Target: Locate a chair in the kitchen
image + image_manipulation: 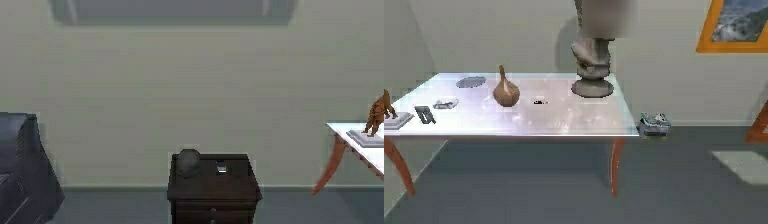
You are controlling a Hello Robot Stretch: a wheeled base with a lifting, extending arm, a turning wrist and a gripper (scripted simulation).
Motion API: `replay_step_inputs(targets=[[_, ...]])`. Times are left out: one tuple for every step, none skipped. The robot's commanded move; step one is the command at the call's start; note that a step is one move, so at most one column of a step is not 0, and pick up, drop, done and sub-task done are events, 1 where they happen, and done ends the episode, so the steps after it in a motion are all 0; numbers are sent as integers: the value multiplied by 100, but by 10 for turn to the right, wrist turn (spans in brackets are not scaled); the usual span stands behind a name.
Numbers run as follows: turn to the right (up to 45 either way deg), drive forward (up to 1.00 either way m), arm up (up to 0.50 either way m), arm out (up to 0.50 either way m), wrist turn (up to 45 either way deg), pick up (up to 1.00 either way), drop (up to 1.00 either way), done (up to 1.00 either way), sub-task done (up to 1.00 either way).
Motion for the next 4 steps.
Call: replay_step_inputs(targets=[[450, 0, 0, 0, 0, 0, 0, 0, 0], [450, 0, 0, 0, 0, 0, 0, 0, 0], [450, 0, 0, 0, 0, 0, 0, 0, 0], [300, 0, 0, 0, 0, 0, 0, 0, 0]])
